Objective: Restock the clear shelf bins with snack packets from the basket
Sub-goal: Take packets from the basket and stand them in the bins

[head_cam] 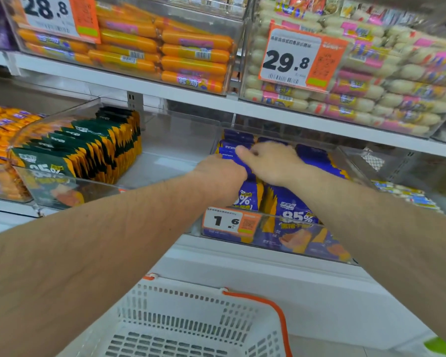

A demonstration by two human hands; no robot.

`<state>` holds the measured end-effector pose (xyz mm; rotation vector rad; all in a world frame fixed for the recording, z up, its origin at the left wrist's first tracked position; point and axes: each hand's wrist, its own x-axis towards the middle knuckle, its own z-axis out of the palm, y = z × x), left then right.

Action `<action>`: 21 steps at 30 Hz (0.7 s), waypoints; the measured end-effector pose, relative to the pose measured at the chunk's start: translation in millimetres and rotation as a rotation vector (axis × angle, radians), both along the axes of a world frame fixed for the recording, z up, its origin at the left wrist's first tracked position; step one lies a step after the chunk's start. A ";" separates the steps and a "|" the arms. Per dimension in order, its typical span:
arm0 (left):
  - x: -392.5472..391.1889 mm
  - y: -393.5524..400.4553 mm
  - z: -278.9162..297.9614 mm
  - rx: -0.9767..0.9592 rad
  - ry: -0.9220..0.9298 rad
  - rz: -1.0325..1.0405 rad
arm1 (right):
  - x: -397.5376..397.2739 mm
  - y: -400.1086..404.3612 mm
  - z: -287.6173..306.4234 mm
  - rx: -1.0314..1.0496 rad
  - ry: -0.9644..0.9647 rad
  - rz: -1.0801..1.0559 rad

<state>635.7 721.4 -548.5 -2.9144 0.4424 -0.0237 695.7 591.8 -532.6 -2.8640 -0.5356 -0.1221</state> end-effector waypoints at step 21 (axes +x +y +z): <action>-0.2 -84.6 -0.9 -0.312 0.170 0.014 | -1.7 -148.9 -33.1 -0.293 0.187 -0.288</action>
